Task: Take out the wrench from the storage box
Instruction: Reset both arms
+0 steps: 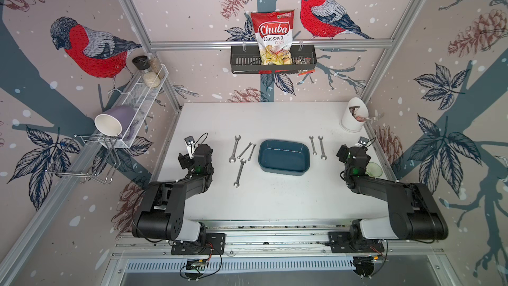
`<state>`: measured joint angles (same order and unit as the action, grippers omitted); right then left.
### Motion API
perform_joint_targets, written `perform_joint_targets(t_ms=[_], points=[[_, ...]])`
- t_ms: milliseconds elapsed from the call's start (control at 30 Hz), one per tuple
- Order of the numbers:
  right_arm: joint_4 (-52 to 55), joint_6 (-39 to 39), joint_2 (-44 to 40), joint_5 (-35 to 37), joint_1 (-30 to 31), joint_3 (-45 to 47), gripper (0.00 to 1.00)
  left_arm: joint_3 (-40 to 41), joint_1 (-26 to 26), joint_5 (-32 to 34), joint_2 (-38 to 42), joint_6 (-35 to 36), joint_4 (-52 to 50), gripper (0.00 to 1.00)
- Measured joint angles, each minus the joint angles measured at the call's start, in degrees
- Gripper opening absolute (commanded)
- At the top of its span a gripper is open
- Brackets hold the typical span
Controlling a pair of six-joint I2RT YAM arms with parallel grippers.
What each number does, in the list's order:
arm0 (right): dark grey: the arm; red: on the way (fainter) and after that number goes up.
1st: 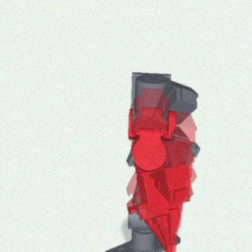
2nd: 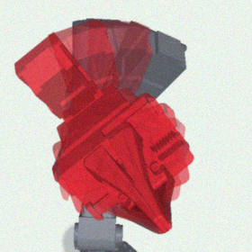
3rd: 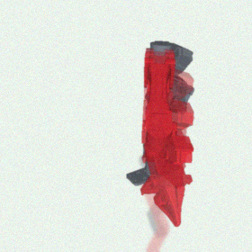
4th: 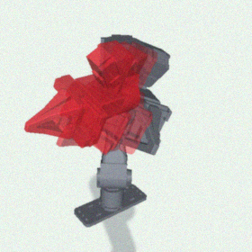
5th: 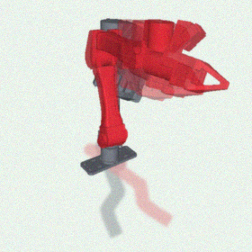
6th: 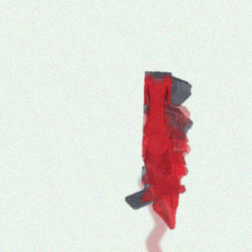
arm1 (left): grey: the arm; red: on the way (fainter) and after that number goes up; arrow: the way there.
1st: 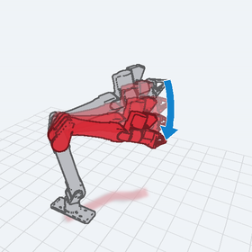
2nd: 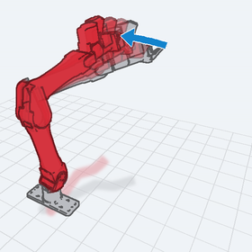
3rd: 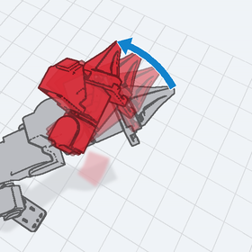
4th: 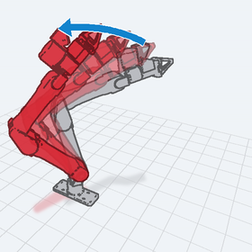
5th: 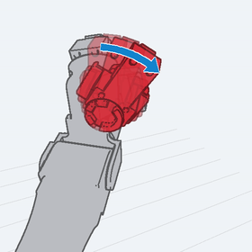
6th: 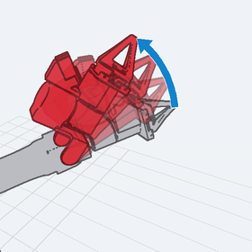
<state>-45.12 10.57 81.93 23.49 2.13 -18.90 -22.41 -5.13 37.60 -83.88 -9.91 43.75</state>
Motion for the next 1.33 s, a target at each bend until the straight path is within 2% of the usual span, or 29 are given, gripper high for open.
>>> perform_joint_targets(t_ms=[100,233,400,733,833,900,1333], points=[[-7.1,-1.1,2.0,-1.4,-0.2,2.8,1.00,1.2,0.1,-4.0,-1.4,1.5,3.0,0.95],[-19.1,-3.3,4.6,-6.0,0.2,6.5,1.00,2.1,0.1,-8.3,-1.3,3.6,9.0,0.96],[-23.6,-4.6,4.8,-7.9,0.1,6.8,1.00,6.9,0.0,-15.5,-0.8,7.0,15.2,0.96],[-24.2,-4.6,4.6,-8.7,0.1,6.6,1.00,5.1,1.5,-21.3,-1.6,7.4,16.9,0.96],[-24.2,-4.6,4.6,-8.7,0.1,6.6,1.00,7.6,1.6,-22.6,-3.0,8.4,21.8,0.98],[-24.2,-4.6,4.6,-8.8,0.1,6.6,1.00,8.7,1.6,-23.9,-4.0,8.4,21.5,0.98],[-24.2,-4.6,4.6,-8.9,0.1,6.6,1.00,8.1,2.0,-25.7,-3.6,8.4,23.3,0.98]])
